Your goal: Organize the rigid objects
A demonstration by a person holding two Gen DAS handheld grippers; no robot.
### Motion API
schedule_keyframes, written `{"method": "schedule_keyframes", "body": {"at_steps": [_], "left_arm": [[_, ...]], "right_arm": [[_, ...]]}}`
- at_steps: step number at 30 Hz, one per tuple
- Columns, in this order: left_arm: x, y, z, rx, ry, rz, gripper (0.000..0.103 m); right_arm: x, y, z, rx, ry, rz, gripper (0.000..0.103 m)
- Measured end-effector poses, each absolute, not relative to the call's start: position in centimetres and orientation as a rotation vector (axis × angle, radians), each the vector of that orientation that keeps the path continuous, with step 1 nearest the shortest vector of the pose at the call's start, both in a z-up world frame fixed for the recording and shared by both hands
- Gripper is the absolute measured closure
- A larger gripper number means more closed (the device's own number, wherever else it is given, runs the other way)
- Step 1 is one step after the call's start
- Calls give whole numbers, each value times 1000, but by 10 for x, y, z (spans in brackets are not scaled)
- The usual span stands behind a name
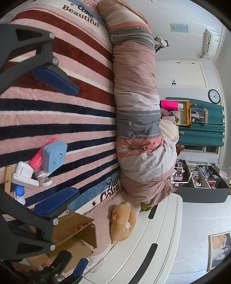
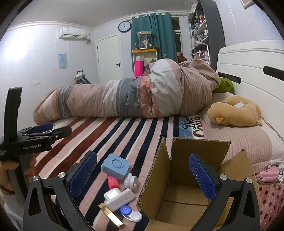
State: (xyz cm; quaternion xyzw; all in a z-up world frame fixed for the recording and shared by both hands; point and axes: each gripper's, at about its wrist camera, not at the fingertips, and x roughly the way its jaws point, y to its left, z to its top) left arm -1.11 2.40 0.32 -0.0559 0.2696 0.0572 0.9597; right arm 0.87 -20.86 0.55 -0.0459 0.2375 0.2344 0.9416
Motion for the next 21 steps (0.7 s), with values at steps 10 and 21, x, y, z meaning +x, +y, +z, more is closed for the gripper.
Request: {"method": "schedule_keyframes", "body": {"at_steps": [10, 21], "left_arm": [[-10, 23, 4, -110, 550, 122, 0], [-9, 25, 1, -85, 560, 157, 0]], "right_arm": [[9, -208, 4, -94, 491, 480, 0], [6, -203, 5, -86, 481, 499, 0]]}}
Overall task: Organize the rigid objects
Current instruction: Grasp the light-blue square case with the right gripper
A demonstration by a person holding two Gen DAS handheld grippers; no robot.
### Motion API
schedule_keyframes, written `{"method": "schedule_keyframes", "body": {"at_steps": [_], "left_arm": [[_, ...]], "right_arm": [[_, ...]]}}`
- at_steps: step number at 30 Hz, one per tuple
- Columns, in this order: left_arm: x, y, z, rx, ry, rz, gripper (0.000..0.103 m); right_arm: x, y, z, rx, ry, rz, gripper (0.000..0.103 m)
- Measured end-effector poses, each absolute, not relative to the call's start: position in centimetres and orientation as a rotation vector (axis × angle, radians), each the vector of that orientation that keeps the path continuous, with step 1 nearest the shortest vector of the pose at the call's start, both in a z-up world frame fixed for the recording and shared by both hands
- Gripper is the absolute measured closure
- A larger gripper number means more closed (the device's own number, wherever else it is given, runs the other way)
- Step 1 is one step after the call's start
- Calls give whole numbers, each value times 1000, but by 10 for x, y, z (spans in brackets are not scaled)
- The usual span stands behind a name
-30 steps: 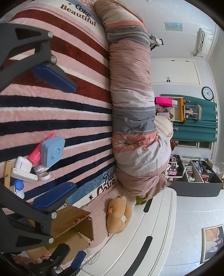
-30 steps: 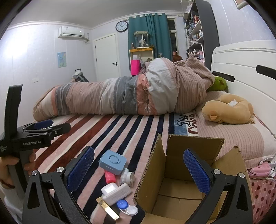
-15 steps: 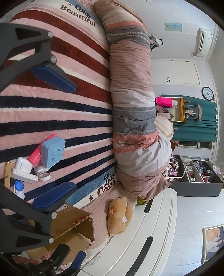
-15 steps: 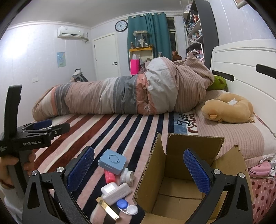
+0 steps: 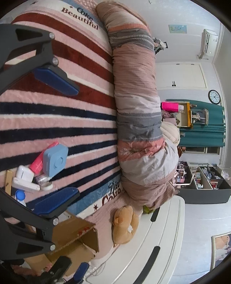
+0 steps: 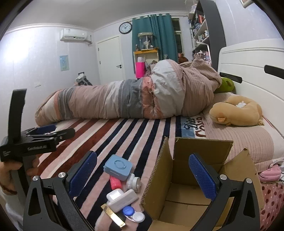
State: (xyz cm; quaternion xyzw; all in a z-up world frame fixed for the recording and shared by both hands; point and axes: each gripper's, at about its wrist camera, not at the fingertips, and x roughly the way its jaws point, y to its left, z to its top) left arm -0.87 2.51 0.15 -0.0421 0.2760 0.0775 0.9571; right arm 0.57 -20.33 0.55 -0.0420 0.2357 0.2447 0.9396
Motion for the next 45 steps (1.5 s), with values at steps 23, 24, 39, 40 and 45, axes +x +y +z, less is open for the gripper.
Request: {"method": "schedule_keyframes", "body": {"at_steps": [23, 24, 39, 40, 45], "left_arm": [[50, 123, -98, -150, 821, 80, 1], [51, 125, -99, -158, 823, 91, 1], [43, 148, -101, -305, 812, 61, 1], [44, 149, -102, -331, 811, 28, 1], [51, 147, -105, -400, 819, -76, 1]], "right_arm": [[114, -83, -147, -18, 955, 474, 11], [122, -84, -147, -11, 935, 473, 6], [182, -50, -168, 126, 1142, 521, 20], [178, -48, -165, 93, 1131, 518, 21], [138, -46, -141, -63, 1001, 558, 22]]}}
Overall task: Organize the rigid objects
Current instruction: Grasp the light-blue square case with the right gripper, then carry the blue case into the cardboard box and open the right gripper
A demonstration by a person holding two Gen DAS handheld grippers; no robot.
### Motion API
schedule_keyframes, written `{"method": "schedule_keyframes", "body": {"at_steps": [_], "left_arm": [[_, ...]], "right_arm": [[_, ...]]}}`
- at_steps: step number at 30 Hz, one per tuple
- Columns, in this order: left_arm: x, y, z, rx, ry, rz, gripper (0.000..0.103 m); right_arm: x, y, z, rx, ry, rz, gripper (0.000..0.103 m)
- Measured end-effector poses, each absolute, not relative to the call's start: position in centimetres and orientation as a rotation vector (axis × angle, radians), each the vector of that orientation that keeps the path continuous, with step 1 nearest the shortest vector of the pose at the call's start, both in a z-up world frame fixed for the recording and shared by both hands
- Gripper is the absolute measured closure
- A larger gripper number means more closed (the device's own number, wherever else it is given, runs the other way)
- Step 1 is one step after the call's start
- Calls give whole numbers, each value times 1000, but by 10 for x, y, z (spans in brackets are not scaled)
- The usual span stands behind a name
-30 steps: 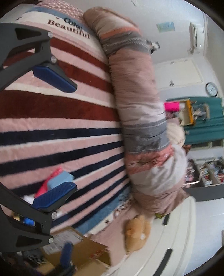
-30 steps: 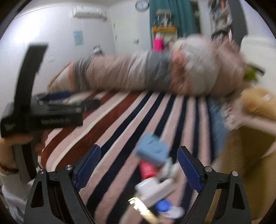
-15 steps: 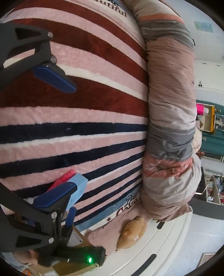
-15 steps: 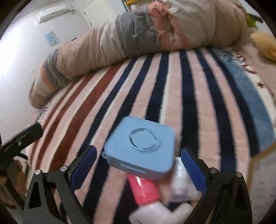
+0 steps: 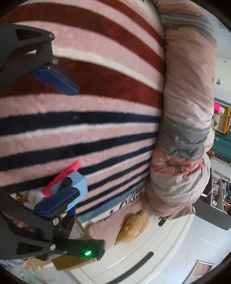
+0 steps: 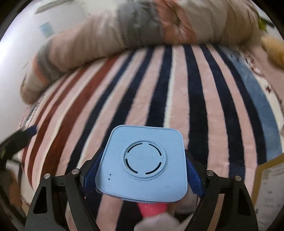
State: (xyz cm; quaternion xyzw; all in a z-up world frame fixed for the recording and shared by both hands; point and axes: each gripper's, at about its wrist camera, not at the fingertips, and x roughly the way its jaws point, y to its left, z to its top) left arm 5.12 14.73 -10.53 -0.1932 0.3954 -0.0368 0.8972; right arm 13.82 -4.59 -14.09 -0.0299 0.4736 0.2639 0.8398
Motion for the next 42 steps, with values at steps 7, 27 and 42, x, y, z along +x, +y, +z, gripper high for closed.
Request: {"method": "schedule_keyframes", "body": {"at_steps": [7, 27, 42], "left_arm": [[57, 110, -91, -487, 783, -458, 4], [79, -109, 13, -207, 755, -817, 72], [106, -214, -28, 3, 987, -820, 61]], "right_arm": [[69, -47, -86, -145, 752, 731, 22], [23, -233, 1, 22, 518, 602, 25], [51, -311, -39, -30, 803, 467, 25]]}}
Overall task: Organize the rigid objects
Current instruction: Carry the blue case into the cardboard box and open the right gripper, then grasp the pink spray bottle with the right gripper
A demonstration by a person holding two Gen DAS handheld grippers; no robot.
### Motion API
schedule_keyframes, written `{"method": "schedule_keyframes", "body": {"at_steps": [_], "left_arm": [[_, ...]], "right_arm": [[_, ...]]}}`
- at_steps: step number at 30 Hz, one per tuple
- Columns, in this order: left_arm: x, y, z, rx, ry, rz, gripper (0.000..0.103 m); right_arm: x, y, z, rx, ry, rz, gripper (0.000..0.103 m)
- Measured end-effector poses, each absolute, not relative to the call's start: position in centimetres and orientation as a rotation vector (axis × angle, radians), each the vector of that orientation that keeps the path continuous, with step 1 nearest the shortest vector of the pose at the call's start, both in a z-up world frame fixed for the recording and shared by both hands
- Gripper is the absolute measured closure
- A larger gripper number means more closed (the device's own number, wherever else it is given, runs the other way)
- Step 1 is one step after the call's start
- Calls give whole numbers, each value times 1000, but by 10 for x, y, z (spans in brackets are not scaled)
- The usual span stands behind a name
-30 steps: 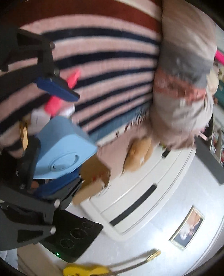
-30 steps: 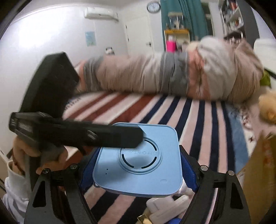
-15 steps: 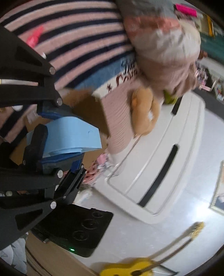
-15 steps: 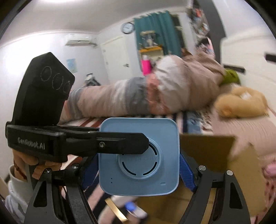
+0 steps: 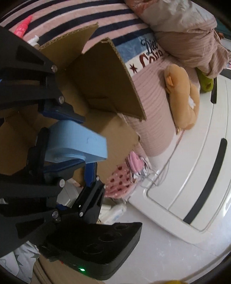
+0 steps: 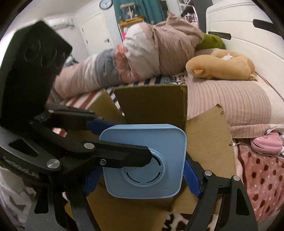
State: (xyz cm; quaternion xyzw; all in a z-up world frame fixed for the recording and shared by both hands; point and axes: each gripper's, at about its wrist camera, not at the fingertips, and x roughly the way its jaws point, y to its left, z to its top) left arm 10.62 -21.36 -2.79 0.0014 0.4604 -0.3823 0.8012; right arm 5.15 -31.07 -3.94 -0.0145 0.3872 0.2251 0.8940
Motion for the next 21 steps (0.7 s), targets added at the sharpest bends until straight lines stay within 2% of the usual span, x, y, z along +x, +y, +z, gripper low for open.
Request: {"method": "schedule_keyframes", "body": {"at_steps": [2, 5, 6, 7, 9, 21], "left_arm": [[105, -209, -25, 8, 981, -802, 51], [102, -202, -18, 11, 960, -788, 44], [102, -199, -15, 14, 951, -769, 35], [101, -194, -13, 15, 941, -745, 33], [97, -179, -5, 0, 919, -710, 33], [45, -42, 36, -50, 727, -340, 29]], "right_arm": [[53, -307, -42, -51, 813, 450, 24], [53, -306, -40, -51, 808, 456, 17], [52, -305, -38, -54, 798, 454, 14], [51, -304, -36, -61, 787, 450, 10], [47, -301, -32, -73, 766, 443, 6], [14, -233, 7, -107, 612, 584, 6]]}}
